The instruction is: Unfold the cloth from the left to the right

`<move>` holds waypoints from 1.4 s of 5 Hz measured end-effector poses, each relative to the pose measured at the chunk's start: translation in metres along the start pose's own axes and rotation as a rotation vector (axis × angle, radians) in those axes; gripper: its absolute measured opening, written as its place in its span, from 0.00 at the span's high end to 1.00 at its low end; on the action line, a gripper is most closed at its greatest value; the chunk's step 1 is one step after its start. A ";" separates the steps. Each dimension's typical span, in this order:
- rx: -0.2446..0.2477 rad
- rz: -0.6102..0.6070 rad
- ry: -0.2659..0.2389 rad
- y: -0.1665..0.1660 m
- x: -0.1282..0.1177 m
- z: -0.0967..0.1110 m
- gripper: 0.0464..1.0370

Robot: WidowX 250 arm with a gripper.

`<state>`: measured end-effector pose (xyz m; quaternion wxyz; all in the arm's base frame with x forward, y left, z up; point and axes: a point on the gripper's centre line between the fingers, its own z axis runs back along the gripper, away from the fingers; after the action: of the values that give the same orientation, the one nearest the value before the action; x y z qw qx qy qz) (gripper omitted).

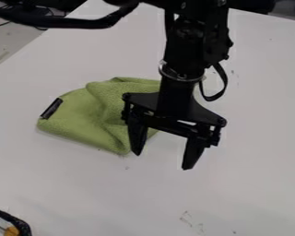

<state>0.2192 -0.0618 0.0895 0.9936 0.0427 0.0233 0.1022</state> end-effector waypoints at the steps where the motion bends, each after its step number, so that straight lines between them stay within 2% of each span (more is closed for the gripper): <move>1: 0.013 -0.005 0.028 0.001 -0.003 -0.007 0.04; 2: 0.005 0.011 0.050 0.017 0.003 -0.007 0.04; 3: -0.061 0.043 0.008 0.037 0.018 -0.003 0.04; 4: -0.143 0.038 -0.043 0.067 0.044 -0.003 0.04; 5: -0.180 0.032 -0.060 0.092 0.068 -0.008 0.04; 6: -0.183 0.086 -0.081 0.121 0.091 -0.015 0.04; 7: -0.205 0.125 -0.082 0.143 0.111 -0.023 0.04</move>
<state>0.2975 0.1019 0.0748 0.9845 -0.0536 -0.0307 0.1640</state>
